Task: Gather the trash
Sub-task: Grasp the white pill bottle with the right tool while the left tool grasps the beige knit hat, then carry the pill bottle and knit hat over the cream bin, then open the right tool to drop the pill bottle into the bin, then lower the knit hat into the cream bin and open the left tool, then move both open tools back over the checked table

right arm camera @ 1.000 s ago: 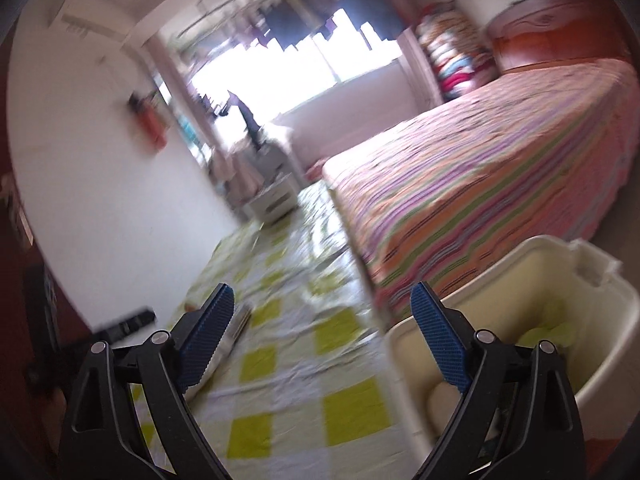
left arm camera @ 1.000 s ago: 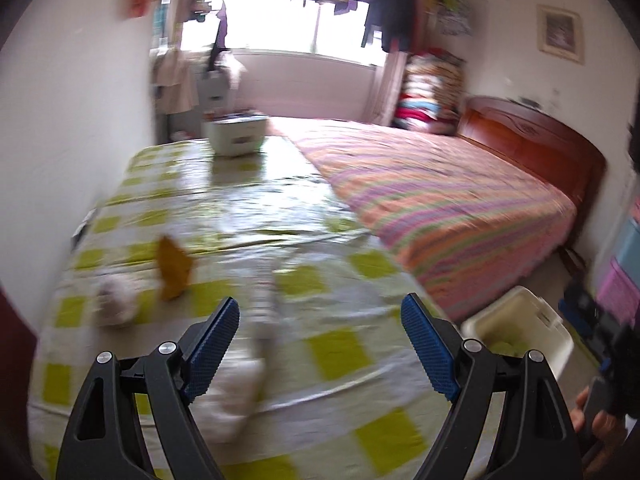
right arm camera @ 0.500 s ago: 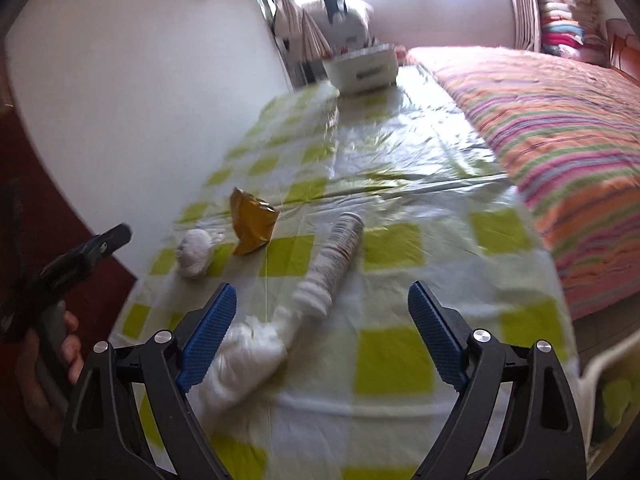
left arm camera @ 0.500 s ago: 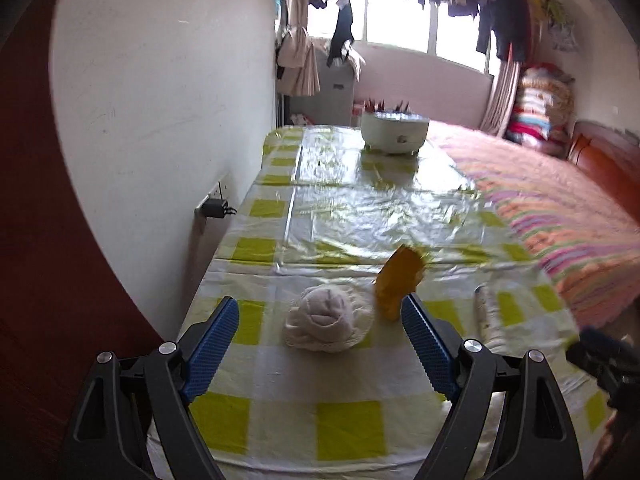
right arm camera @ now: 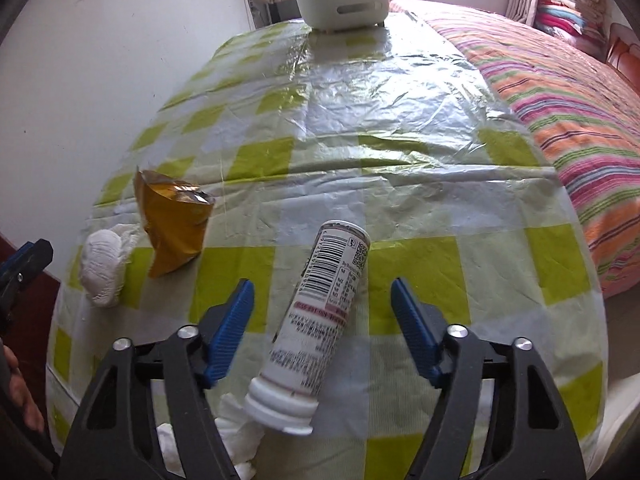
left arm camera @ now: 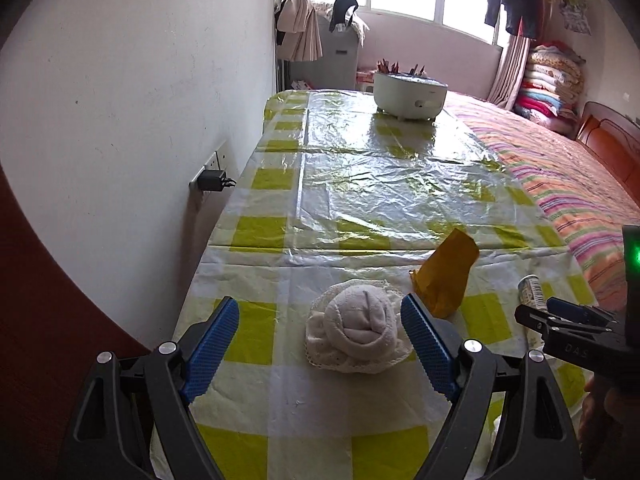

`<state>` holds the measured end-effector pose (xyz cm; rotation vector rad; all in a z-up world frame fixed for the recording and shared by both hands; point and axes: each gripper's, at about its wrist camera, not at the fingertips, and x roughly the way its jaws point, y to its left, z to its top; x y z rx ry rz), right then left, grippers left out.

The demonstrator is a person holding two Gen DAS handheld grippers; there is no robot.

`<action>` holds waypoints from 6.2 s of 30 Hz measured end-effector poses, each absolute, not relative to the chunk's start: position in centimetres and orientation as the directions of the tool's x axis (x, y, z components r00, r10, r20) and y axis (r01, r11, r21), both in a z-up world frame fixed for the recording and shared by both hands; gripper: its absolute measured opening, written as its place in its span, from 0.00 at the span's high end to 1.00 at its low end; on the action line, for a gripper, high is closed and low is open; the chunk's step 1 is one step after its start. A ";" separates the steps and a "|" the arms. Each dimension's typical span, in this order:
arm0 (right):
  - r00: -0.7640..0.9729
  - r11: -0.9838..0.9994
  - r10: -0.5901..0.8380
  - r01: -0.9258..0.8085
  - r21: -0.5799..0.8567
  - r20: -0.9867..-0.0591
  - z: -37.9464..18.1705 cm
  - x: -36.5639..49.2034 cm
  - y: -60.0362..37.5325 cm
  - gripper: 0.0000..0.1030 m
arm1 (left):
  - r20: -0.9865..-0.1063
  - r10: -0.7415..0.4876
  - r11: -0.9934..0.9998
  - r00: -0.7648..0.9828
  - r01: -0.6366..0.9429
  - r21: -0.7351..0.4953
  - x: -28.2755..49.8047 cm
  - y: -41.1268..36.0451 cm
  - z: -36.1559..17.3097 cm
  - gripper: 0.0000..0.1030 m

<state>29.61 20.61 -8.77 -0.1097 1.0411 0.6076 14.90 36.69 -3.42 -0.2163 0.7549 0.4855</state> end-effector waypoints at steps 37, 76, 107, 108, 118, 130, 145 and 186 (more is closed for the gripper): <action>0.416 0.601 0.799 -0.516 0.611 -0.434 0.8 23.2 5.1 0.73 | -0.639 0.448 0.826 0.625 -0.563 0.029 17.6 32.9 -5.6 0.55; 0.813 0.903 0.389 -0.242 0.356 -0.434 -0.2 20.4 -15.5 0.73 | -0.606 -0.125 0.992 0.785 0.119 -0.051 18.3 3.6 -1.7 0.55; 0.858 0.922 0.234 -0.047 0.385 -0.458 -3.4 17.4 -20.9 0.43 | -0.668 -0.237 0.960 0.705 0.276 -0.050 18.5 -3.0 -3.6 0.55; 0.862 0.919 0.233 -0.044 0.393 -0.450 -3.3 17.2 -21.2 0.43 | -0.668 -0.237 0.960 0.705 0.275 -0.050 18.5 -3.0 -3.6 0.55; 0.967 0.822 0.151 -0.008 0.570 -0.204 -1.1 13.1 -26.4 0.30 | -0.673 -0.262 0.953 0.691 0.296 -0.067 18.7 -3.9 -3.8 0.55; 0.959 0.765 0.193 -0.015 0.643 -0.207 -2.0 12.9 -26.3 0.29 | -0.682 -0.317 0.927 0.659 0.368 -0.075 19.1 -7.0 -4.4 0.55; 0.958 0.764 0.191 -0.007 0.645 -0.216 -1.8 13.4 -27.7 0.27 | -0.733 -0.330 0.906 0.595 0.417 -0.069 20.3 -9.9 -6.6 0.52; 0.878 0.796 0.403 -0.197 0.572 -0.258 -1.4 14.9 -15.2 0.06 | -0.537 -0.093 0.996 0.839 0.086 -0.039 16.4 5.0 -0.2 0.18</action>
